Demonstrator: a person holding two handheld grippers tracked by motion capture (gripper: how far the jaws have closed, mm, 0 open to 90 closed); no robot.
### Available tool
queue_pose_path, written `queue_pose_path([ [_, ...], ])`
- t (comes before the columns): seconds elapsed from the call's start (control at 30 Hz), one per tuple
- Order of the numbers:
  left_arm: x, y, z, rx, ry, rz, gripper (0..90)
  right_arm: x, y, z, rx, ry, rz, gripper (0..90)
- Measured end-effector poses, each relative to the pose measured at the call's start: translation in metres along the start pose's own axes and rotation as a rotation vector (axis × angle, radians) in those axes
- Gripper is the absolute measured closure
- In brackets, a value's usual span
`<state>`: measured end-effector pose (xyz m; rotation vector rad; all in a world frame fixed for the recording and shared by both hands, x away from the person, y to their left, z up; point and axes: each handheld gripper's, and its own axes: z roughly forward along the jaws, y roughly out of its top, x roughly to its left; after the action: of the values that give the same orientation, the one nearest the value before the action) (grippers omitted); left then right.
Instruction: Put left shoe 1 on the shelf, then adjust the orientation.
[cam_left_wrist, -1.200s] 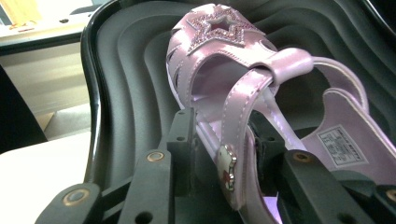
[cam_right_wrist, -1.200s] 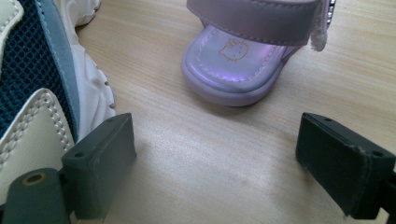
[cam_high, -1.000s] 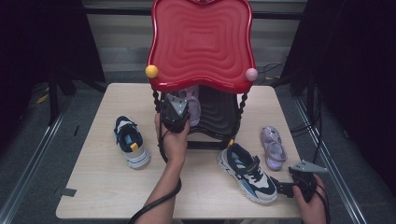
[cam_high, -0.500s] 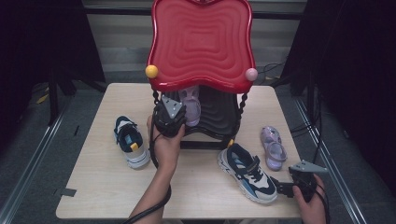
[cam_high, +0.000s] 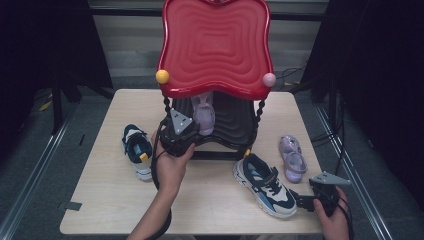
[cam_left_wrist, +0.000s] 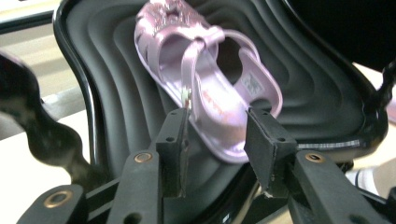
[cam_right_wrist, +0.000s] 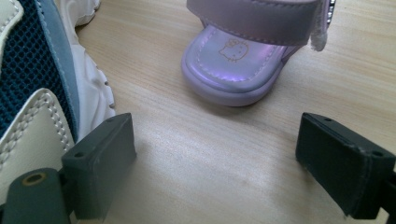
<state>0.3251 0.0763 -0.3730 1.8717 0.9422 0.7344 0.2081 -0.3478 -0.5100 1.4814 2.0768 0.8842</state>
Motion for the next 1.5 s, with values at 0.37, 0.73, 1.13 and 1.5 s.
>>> queue_pose_path([
  [0.37,0.015,-0.02,-0.007,0.043,-0.074,-0.019,51.3,0.0,0.0,0.0,0.0,0.0,0.0,11.2],
  [0.73,0.022,-0.035,-0.01,0.094,-0.139,-0.013,41.0,0.0,0.0,0.0,0.0,0.0,0.002,11.2],
  [1.13,0.025,-0.053,-0.013,0.129,-0.225,-0.003,31.3,0.0,0.0,0.0,0.0,0.001,0.002,11.2],
  [1.5,0.02,-0.08,-0.012,0.192,-0.292,0.037,29.6,0.0,0.0,0.0,0.001,0.001,-0.001,11.1],
])
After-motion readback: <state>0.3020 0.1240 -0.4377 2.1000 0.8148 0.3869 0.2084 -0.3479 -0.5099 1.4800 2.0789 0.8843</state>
